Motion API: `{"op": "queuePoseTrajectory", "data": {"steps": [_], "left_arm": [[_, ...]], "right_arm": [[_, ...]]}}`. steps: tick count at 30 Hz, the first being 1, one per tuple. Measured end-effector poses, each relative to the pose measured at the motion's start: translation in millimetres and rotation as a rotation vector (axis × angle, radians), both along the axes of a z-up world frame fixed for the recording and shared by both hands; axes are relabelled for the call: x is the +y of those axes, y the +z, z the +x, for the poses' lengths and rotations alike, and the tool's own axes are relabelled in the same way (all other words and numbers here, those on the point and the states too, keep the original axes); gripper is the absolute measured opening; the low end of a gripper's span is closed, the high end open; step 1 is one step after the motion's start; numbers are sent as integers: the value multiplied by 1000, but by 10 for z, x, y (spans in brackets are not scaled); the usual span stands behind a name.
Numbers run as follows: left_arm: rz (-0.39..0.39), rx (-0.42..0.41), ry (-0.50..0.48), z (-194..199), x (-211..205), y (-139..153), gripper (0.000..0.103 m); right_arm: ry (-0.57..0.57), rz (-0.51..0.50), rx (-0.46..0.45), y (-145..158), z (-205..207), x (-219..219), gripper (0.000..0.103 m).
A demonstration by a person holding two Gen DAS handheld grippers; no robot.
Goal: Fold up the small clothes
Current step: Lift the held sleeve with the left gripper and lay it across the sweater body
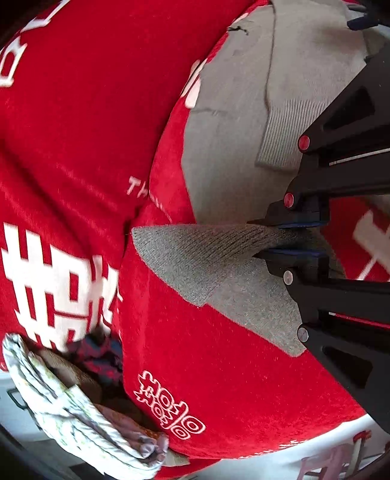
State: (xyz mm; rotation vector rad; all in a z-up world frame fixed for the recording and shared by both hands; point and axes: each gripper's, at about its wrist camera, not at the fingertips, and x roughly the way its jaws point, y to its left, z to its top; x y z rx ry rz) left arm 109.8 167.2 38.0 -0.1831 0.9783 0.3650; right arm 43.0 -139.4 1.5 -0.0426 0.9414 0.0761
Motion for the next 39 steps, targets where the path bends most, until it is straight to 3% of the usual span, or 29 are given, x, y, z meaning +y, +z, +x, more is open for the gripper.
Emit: {"op": "queuePoseTrajectory", "data": {"steps": [3,8,18,39], "left_arm": [[11,0,-23,32,-182,35,11],[36,7,-60,69,-473,35,11],[71,12,-121,118,-904,68,11],[126,0,-255,116,-1800,207,11]], "right_arm": [[16,8,5,45,-52,-48,96],[-4,-76,5,50,-184,-176,96],[-81,20,24,38,-309,-670,96],[-73,64,-18,35,-356,-674,96]]}}
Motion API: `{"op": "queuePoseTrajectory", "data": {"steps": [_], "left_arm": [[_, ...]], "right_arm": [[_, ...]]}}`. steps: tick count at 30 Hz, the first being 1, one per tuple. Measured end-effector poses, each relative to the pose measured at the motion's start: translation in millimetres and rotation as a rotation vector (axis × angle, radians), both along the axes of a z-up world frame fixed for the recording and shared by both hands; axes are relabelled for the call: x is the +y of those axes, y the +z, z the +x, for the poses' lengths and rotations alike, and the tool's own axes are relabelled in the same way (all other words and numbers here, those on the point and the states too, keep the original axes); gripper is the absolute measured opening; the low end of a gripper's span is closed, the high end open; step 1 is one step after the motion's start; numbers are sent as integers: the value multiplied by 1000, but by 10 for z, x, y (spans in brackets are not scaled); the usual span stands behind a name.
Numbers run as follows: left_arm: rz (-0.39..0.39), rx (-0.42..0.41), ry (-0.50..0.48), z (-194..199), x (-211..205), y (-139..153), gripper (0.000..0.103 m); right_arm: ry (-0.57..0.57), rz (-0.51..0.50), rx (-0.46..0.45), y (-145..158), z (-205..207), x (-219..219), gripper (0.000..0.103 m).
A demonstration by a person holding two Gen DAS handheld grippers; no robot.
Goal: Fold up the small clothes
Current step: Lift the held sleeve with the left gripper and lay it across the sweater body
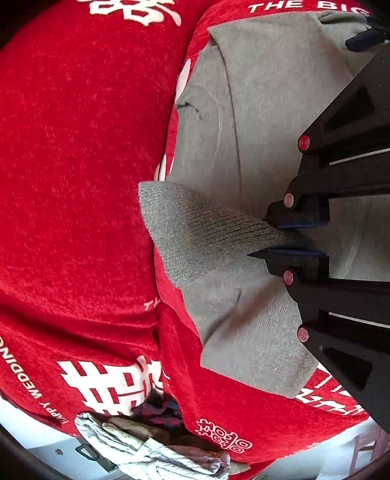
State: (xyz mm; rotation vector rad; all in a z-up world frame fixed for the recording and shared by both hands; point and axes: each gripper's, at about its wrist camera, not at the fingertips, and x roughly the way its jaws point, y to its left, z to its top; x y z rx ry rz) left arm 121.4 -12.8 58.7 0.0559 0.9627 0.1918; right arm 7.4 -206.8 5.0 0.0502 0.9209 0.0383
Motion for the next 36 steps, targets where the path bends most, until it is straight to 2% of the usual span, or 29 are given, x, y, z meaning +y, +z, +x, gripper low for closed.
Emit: {"op": "queuePoseTrajectory", "data": {"steps": [5,9,16,22,27,30,36], "left_arm": [[16,-16,-40,-30,-199,92,12],[28,-27,-71,-43,-363,160,11],[32,-29,-125,-72,-645,178,11],[40,-28,-182,-125,-918,183,12],[49,-36,-281,-241,-1210,208,12],[25,-21,-357,-287,-1348,210,12],[0,23,-394,-238,-1419,139,12]], "right_arm": [[-2,27,-7,11,-23,-14,96],[-6,88,-2,59,-52,-109,96],[-13,-17,18,58,-218,-182,96],[-7,-57,4,56,-377,-245,96],[3,-62,-5,55,-419,-247,96],[2,-37,-10,55,-427,-273,96],[11,-27,-22,53,-470,-279,96]]}}
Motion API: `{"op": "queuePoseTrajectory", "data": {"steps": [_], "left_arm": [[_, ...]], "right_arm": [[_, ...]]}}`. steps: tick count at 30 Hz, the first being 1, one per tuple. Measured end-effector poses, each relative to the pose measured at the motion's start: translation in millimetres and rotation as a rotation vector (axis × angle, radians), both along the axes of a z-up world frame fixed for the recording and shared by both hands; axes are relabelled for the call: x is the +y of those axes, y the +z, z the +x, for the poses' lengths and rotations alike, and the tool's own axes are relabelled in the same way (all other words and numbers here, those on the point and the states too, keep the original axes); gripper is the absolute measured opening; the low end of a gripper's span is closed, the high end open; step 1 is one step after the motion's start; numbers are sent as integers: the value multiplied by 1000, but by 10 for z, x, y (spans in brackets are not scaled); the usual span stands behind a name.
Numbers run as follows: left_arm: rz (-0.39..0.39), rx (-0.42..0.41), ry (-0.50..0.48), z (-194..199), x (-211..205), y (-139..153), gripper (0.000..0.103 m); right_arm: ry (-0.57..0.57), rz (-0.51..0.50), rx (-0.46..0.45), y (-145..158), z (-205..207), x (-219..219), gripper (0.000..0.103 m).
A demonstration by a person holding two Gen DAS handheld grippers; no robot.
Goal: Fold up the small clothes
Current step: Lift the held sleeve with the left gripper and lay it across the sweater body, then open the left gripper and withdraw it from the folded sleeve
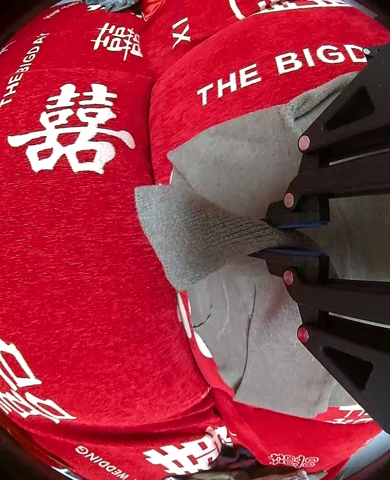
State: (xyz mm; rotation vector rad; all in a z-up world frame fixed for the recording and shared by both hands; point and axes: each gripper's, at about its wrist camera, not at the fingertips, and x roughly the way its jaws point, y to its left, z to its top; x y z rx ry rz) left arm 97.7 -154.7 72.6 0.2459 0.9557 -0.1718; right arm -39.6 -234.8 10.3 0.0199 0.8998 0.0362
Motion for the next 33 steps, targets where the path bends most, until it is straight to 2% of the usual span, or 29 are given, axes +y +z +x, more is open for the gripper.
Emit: {"op": "queuePoseTrajectory", "data": {"steps": [3,12,22,25,26,27,28,29,31,33], "left_arm": [[-33,34,-11,43,-3,-47,12],[-203,156,-132,75,-95,-230,12],[-190,253,-155,151,-165,-421,12],[-197,258,-157,145,-144,-417,13],[-204,265,-159,147,-139,-419,28],[-225,273,-169,145,-131,-416,67],[-241,272,-176,134,-122,-401,87],[-223,224,-157,102,-103,-345,103],[-220,187,-156,84,-85,-283,103],[-250,222,-171,96,-38,-272,103]], "right_arm": [[-2,-9,-3,-7,-4,17,96],[-8,-25,-15,-12,0,40,96],[-4,-50,-30,-9,-89,181,96],[-4,-47,-32,-7,-100,162,96],[-4,-45,-32,0,-107,166,96],[-4,-41,-33,6,-109,166,96],[-3,-36,-34,8,-112,163,96],[-2,-34,-33,17,-110,149,96],[1,-42,-34,18,-113,154,96],[-1,-31,-34,20,-115,143,96]]}}
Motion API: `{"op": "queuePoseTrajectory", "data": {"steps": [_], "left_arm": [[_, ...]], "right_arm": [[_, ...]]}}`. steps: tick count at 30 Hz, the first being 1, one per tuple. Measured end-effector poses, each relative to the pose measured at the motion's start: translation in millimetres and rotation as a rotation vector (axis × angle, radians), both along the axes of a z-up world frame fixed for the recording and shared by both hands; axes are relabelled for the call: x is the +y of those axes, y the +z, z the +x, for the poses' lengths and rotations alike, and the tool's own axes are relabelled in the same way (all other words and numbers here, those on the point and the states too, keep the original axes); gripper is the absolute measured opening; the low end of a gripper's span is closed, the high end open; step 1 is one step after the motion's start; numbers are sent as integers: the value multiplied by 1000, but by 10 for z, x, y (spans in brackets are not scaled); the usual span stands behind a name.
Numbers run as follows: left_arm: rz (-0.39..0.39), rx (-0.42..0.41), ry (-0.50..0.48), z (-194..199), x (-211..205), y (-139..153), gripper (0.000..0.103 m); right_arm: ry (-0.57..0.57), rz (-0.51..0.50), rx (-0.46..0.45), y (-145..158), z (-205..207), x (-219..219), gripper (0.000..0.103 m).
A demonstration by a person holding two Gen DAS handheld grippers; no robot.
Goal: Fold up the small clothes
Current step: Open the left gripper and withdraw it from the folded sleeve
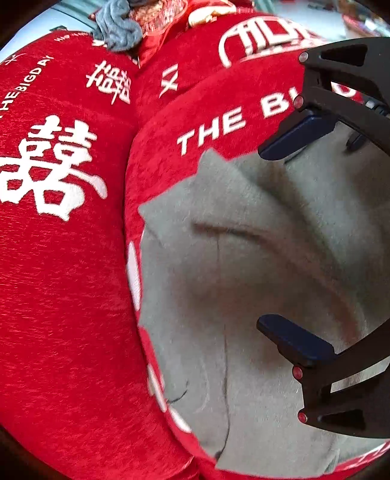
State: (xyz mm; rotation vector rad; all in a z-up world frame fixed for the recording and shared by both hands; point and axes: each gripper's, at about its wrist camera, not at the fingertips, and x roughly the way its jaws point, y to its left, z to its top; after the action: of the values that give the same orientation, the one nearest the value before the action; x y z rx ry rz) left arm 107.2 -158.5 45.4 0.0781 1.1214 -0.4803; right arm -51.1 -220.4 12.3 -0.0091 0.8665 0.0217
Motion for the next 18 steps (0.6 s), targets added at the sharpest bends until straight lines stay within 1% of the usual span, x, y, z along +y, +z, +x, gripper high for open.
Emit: {"op": "queuePoseTrajectory", "data": {"steps": [3,6,8,9,10,11,13,15,16,18], "left_arm": [[2,-20,13,5,119,45,103],[-19,-35,50,9,365,80,103],[-24,-48,94,13,593,69,103],[-16,-54,116,13,657,46,103],[-3,-61,141,3,743,5,103],[6,-63,157,-4,787,-32,103],[16,-58,178,-40,851,-117,103],[15,-64,183,-93,865,-169,103],[14,-74,183,-126,857,-182,103],[26,-95,186,-175,831,-198,101]], "right_arm": [[-1,4,1,-1,10,-19,96],[2,24,3,27,5,-57,96],[7,99,6,92,7,-173,96],[-2,155,-1,140,7,-268,96],[-27,200,-11,193,28,-381,96],[-52,214,-16,237,67,-456,96],[-134,189,-4,316,239,-633,96],[-198,129,27,369,466,-734,96],[-219,100,46,392,608,-761,96],[-222,80,67,420,817,-749,96]]}}
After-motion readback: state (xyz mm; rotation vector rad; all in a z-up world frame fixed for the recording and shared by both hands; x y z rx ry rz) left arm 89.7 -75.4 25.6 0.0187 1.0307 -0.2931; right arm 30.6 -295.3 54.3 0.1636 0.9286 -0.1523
